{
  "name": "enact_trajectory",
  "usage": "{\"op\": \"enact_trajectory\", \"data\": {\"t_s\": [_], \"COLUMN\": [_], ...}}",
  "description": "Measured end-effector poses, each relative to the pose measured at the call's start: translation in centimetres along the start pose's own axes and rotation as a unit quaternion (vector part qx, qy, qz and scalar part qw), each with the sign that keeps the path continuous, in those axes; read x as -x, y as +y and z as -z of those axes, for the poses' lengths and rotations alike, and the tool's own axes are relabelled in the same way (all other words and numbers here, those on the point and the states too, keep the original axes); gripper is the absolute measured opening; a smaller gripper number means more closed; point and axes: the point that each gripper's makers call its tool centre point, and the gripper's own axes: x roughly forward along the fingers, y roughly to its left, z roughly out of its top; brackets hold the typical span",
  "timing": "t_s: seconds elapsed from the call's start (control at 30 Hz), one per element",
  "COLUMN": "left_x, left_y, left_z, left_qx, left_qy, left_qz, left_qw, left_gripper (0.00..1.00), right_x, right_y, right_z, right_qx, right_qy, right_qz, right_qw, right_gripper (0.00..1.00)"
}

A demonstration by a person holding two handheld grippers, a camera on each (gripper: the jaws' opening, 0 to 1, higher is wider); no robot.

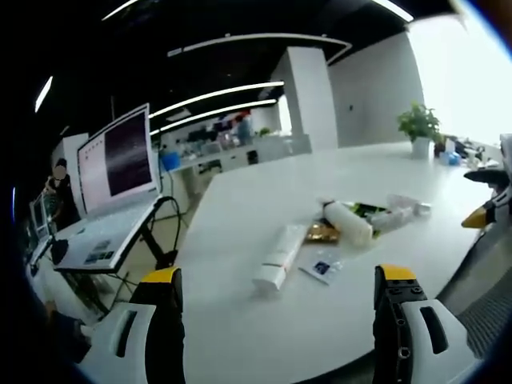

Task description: Arrange the skincare products in the storage area until every visible bottle or jar stands upright without overlapping.

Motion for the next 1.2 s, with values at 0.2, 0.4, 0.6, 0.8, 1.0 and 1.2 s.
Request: {"op": "enact_trajectory", "data": {"t_s": [0.2,0.4,0.6,0.8,1.0,1.2], "left_x": [0.0,0.0,0.1,-0.2,-1.2,-1.7], "left_y": [0.0,0.2,0.4,1.1,1.0,0.2], "left_z": [0.1,-0.3,-0.6,-1.2,-2.1,-2.4], "left_qx": [-0.001,-0.002,0.004,0.006,-0.005,-0.037], "left_qy": [0.009,0.006,0.004,0.001,0.008,0.004], "left_qz": [-0.002,-0.002,-0.003,-0.008,0.004,0.012], "left_qw": [1.0,1.0,1.0,0.9999,0.9999,0.9992], "left_gripper": [0.97,0.97,0.97,0.97,0.97,0.97], "right_x": [-0.1,-0.2,-0.3,-0.7,-0.8,-1.2], "right_y": [0.1,0.0,-0.2,-0.2,-0.1,0.0], "right_z": [0.1,0.1,-0.4,-0.9,-0.9,-2.2], "right_qx": [0.001,0.012,0.003,0.021,0.016,0.03], "right_qy": [0.003,0.01,0.009,0.009,0.014,0.015], "right_qz": [-0.004,-0.011,-0.023,-0.032,-0.033,-0.039], "right_qw": [1.0,0.9998,0.9997,0.9993,0.9992,0.9987], "right_gripper": [1.0,1.0,1.0,1.0,1.0,1.0]}}
